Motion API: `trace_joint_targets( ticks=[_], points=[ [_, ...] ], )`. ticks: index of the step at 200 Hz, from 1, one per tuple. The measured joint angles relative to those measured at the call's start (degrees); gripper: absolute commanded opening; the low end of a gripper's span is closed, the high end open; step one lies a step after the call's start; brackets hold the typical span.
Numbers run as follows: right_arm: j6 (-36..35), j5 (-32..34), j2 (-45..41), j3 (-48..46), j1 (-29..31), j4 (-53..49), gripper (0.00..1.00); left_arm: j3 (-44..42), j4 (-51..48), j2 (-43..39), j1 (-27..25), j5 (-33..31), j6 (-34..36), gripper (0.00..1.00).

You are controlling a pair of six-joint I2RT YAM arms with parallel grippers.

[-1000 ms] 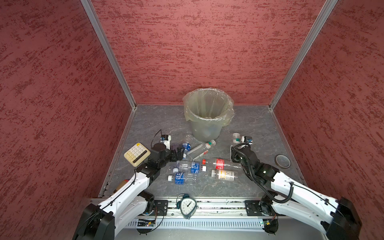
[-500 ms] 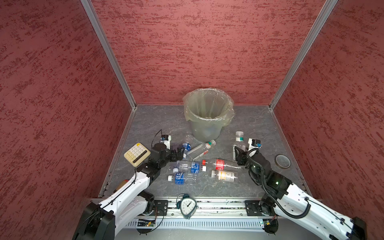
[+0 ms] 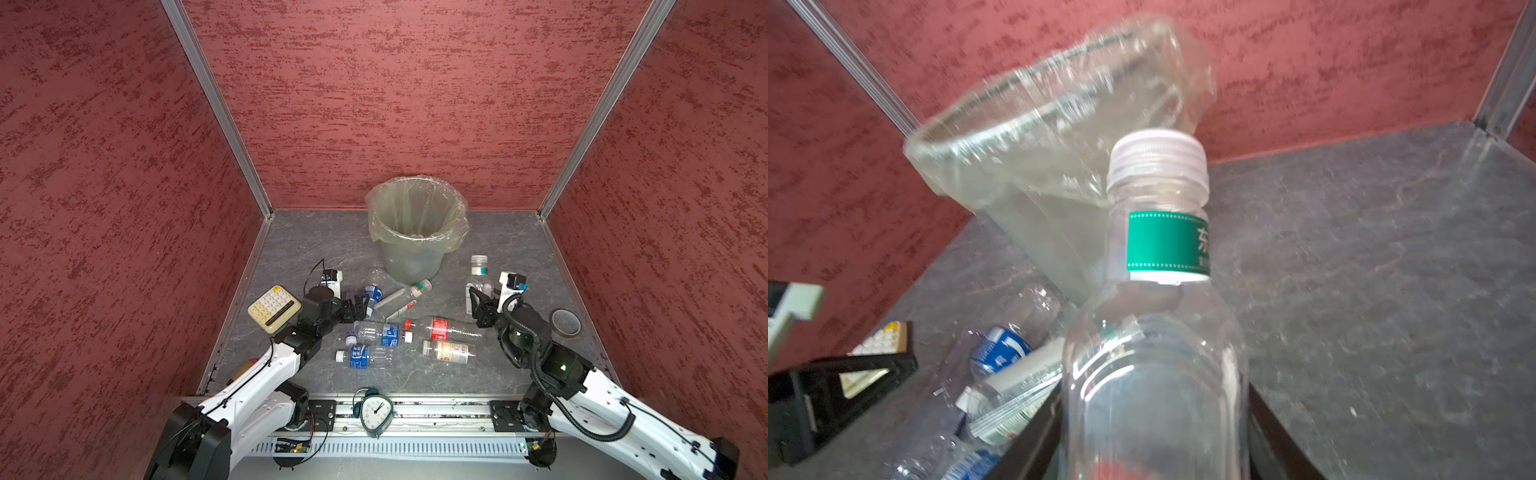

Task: Throw the plastic bottles in the bin
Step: 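Lift the green-label bottle with the right gripper up toward the bin, then open the right gripper over the bin to drop the green-label bottle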

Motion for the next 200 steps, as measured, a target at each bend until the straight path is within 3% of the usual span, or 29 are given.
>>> trace_joint_targets(
  ticks=[31, 55, 71, 92, 106, 121, 158, 200],
  points=[
    [-2.69, -0.63, 6.56, 12.87, 0.15, 1.73, 0.43, 0.0, 0.0, -0.35, 0.02, 0.0, 0.02, 0.99],
    [-6.84, -1.64, 19.56, 27.93, 0.13, 5.33, 0.44, 0.0, -0.04, -0.68, 0.02, 0.02, 0.02, 0.99],
    [-9.97, -2.51, 29.97, 38.84, -0.76, 7.61, 0.57, 0.0, -0.09, -1.07, 0.13, 0.04, 0.02, 0.99],
    [-12.74, -4.79, 45.22, 53.68, -4.13, 8.39, 0.86, 0.0, -0.5, -2.43, 0.57, 0.07, 0.0, 0.99],
    [-13.29, -5.29, 53.44, 61.11, -6.73, 7.54, 0.96, -0.15, -0.59, -3.93, 0.96, 0.11, -0.02, 0.99],
    [-14.08, -5.18, 59.01, 65.2, -8.33, 6.1, 0.98, -0.46, -0.7, -5.27, 1.4, 0.31, -0.02, 0.99],
    [-15.74, -4.98, 61.64, 68.65, -9.18, 2.67, 0.99, -0.74, -0.92, -5.84, 1.79, 0.79, -0.22, 0.99],
    [-16.35, -4.83, 52.5, 64.35, -9.01, 3.23, 0.99, -0.76, -0.94, -5.44, 1.86, 1.49, -0.39, 0.99]
  ],
)
